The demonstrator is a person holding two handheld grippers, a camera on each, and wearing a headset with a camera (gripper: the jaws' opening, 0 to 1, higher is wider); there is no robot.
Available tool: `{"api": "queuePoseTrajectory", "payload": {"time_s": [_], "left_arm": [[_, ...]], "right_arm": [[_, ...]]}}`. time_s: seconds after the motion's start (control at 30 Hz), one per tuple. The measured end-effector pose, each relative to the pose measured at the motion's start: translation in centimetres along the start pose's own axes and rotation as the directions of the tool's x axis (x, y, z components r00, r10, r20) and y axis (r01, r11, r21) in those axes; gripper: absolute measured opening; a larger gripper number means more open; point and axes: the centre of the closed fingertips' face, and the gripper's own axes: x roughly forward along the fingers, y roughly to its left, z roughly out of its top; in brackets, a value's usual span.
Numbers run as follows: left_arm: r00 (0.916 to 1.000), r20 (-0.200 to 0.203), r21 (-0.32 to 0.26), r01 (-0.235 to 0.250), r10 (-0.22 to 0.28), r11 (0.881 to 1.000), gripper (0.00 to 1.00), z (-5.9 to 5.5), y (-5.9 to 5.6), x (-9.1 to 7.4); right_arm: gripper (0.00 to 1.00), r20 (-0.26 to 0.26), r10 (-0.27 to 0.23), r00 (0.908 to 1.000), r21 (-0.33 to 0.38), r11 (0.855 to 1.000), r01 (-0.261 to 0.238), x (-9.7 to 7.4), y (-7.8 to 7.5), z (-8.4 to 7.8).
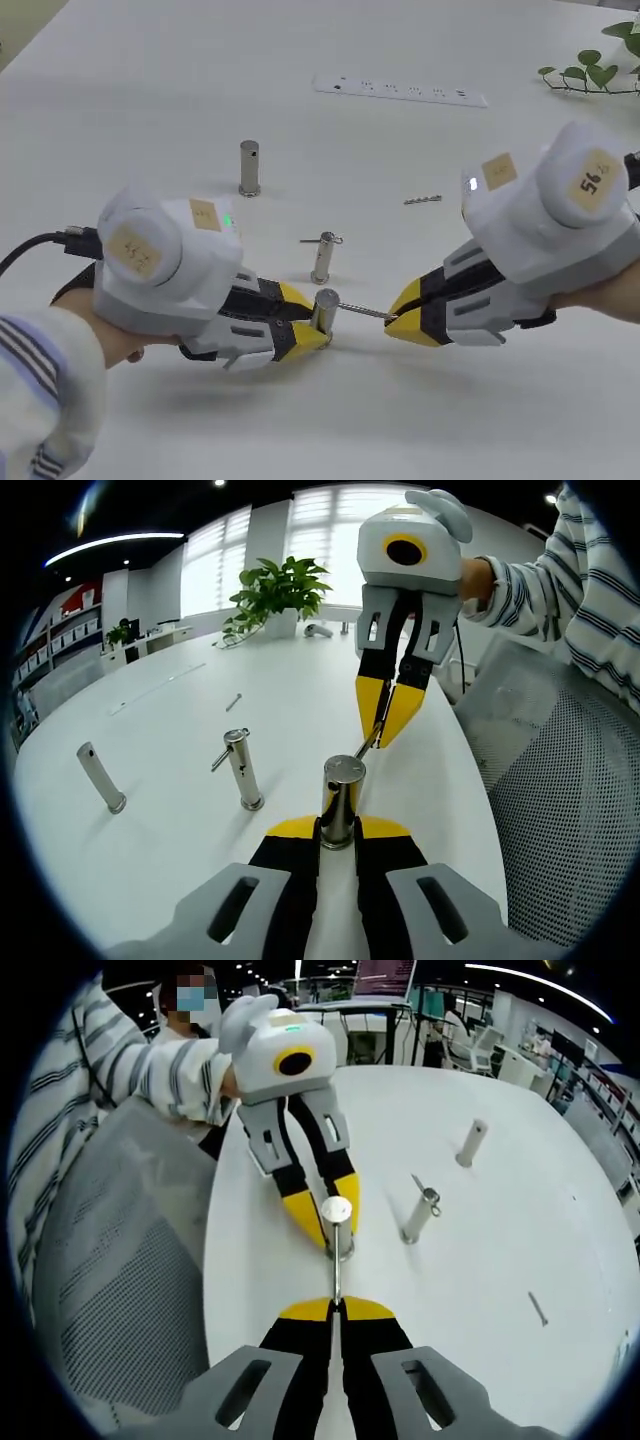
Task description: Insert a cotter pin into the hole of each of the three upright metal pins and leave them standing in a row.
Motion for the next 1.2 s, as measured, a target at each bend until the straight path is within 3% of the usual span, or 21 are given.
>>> {"api": "queuePoseTrajectory", "payload": {"time_s": [0.6, 0.97, 1.2], "left_arm": [[1.0, -0.001, -0.002, 0.0, 0.0, 1.0, 0.11, -0.1, -0.1, 0.0], [1.0, 0.001, -0.011, 0.0, 0.0, 1.0, 0.11, -0.1, -0.2, 0.1], [1.0, 0.004, -0.021, -0.003, 0.003, 1.0, 0.11, -0.1, -0.2, 0.1]], "right_arm": [[0.04, 0.061, -0.034, 0.9976, 0.037, 0.999, 0.031, 1.0, -0.1, 1.8], [0.04, 0.063, -0.025, 0.9977, 0.022, 0.999, 0.024, 2.0, -0.2, 3.2], [0.05, 0.053, -0.009, 0.9986, 0.022, 1.0, 0.008, 1.8, -0.1, 3.2]]}}
